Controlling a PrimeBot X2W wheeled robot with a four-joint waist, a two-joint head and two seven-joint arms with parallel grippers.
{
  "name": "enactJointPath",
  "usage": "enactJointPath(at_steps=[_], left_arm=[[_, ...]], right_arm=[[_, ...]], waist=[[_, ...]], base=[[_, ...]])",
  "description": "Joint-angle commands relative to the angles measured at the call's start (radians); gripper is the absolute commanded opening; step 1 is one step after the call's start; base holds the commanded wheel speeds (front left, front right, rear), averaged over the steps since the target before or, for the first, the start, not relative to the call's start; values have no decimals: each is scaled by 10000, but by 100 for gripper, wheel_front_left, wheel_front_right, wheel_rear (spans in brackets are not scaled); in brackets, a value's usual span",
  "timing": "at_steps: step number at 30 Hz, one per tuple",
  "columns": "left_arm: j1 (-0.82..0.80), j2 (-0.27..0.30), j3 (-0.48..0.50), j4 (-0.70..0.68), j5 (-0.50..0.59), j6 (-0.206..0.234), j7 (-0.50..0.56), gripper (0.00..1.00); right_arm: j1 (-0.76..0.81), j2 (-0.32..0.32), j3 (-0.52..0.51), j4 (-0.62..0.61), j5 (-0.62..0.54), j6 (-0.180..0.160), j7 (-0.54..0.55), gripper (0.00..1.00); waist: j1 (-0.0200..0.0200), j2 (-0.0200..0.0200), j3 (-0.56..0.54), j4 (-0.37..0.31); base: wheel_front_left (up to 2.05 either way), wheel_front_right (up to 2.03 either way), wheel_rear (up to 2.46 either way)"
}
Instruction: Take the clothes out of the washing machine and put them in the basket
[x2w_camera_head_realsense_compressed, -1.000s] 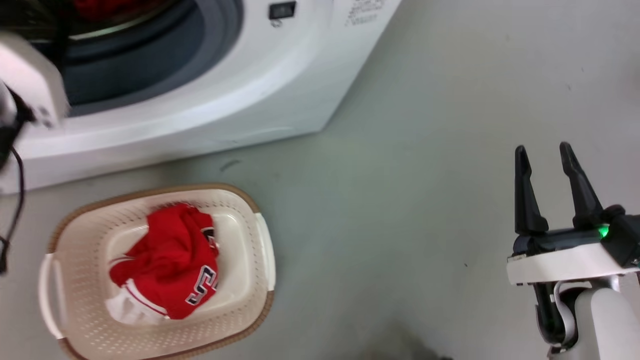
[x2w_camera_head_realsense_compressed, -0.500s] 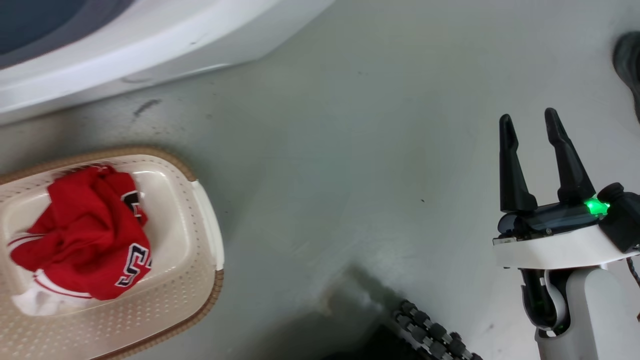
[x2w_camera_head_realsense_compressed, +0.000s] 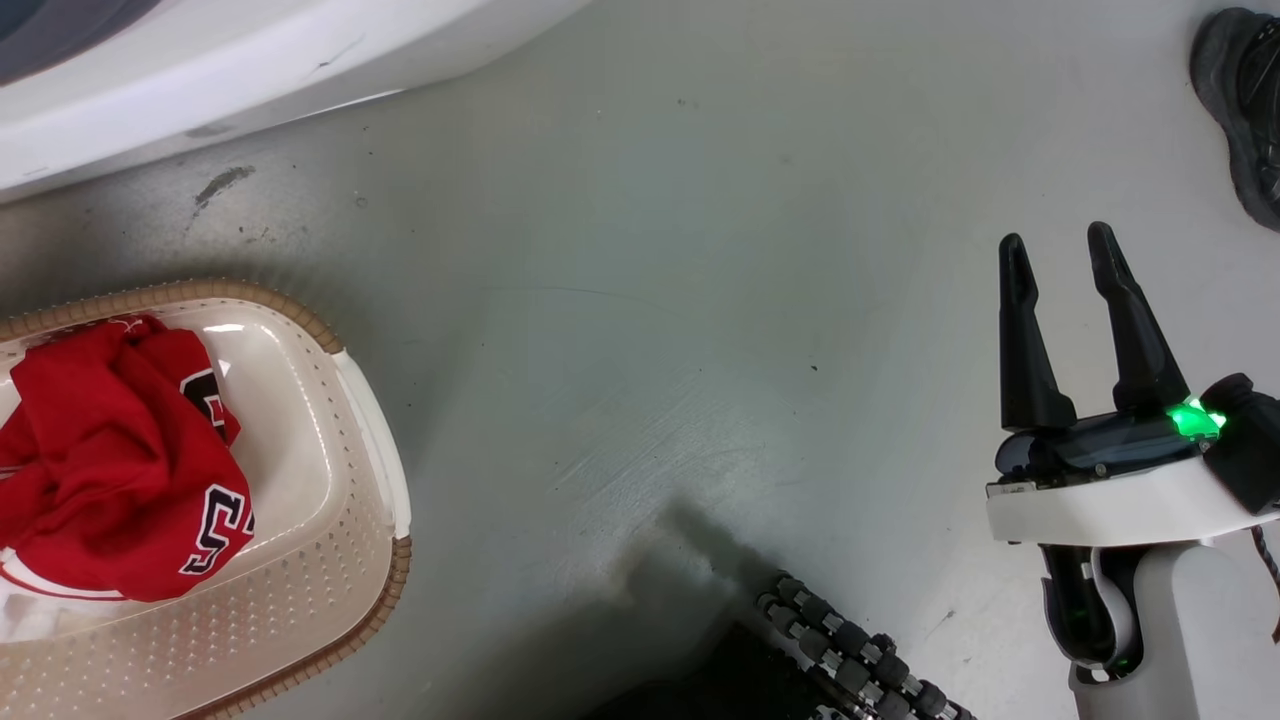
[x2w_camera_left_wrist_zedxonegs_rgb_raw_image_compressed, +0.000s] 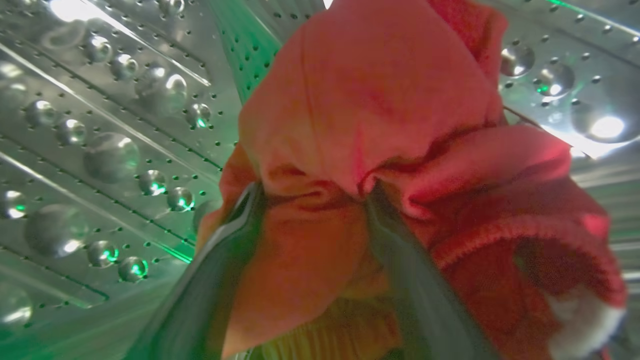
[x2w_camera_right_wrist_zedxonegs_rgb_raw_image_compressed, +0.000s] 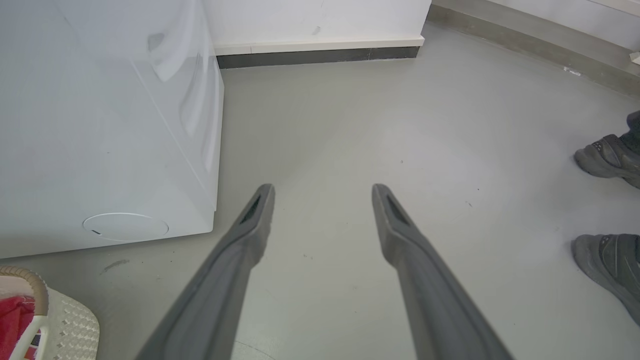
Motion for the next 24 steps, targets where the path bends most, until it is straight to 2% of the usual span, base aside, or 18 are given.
enactJointPath(at_steps=[1, 6, 11, 24], left_arm=[[222, -50, -142, 203, -18, -52, 45, 0], [-80, 80, -389, 330, 51, -34, -632, 0], [-329, 281, -538, 180, 47, -50, -1833, 0], [1371, -136, -1118, 442, -591, -56, -7106, 0]], right_arm=[[-5, 11, -16, -53, 9, -10, -24, 100], [-134, 11, -6, -66, 1, -10, -22, 100], [-366, 11, 132, -12, -115, -10, -22, 100], [-417, 3, -690, -10, -1116, -10, -22, 100]], waist=[[-1, 0, 19, 11], [-1, 0, 12, 6], [-1, 0, -184, -21], [-1, 0, -2036, 1367]], base=[[0, 0, 0], [0, 0, 0], [0, 0, 0], [0, 0, 0]])
